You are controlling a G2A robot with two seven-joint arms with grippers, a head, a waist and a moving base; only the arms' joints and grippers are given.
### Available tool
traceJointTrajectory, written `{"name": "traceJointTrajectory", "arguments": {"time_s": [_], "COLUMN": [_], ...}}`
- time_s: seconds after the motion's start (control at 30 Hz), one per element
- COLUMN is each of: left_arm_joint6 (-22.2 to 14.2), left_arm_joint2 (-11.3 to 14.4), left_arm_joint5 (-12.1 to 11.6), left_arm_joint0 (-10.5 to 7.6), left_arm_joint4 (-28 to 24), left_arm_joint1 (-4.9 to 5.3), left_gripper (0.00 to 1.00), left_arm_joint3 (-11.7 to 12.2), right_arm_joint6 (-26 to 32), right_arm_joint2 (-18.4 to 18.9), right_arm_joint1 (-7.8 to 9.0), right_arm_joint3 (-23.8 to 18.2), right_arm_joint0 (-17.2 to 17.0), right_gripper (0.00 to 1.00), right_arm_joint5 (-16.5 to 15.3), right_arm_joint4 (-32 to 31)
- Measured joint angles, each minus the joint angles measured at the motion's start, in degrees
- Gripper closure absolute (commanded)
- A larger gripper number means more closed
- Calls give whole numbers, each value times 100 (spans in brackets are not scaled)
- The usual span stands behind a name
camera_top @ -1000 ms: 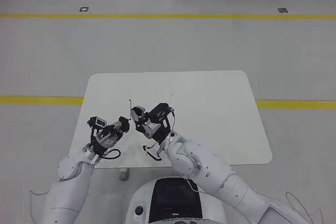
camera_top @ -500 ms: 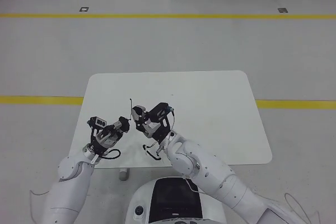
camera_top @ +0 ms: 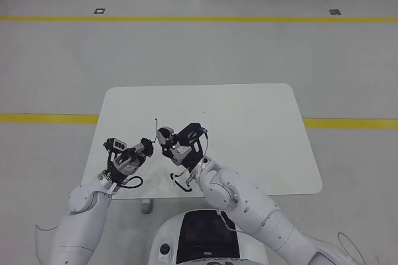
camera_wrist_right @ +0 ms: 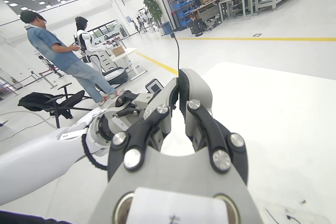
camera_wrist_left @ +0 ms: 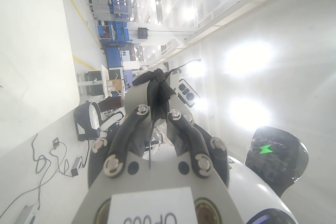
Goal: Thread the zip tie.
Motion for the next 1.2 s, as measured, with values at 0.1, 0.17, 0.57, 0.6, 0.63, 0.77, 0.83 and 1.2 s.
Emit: {"name": "traceJointTrajectory", "arguments": {"time_s": [0.1, 0.17, 0.57, 0.6, 0.63, 0.77, 0.83, 1.2], "left_arm_joint6": [0, 0, 0, 0, 0, 0, 0, 0], "left_arm_joint2": [0, 0, 0, 0, 0, 0, 0, 0], "left_arm_joint5": [0, 0, 0, 0, 0, 0, 0, 0], "left_arm_joint0": [0, 0, 0, 0, 0, 0, 0, 0], "left_arm_joint4": [0, 0, 0, 0, 0, 0, 0, 0], "left_arm_joint1": [0, 0, 0, 0, 0, 0, 0, 0], "left_gripper": [100, 100, 100, 100, 100, 100, 100, 100], "left_arm_joint3": [0, 0, 0, 0, 0, 0, 0, 0], "right_arm_joint6": [17, 31, 65, 64, 62, 55, 56, 138], "right_arm_joint2": [33, 51, 47, 47, 48, 58, 68, 134], "right_arm_joint1": [-5, -10, -84, -90, -96, -110, -115, -143], "right_arm_joint3": [-34, -61, 25, 33, 43, 61, 63, 47], "right_arm_joint0": [-45, -75, -128, -130, -134, -162, -180, -243], "right_gripper": [100, 100, 100, 100, 100, 100, 100, 100], "right_arm_joint5": [-7, -18, -66, -66, -63, -41, -42, -115], "right_arm_joint4": [-15, -21, -40, -50, -69, -153, -189, -236]}}
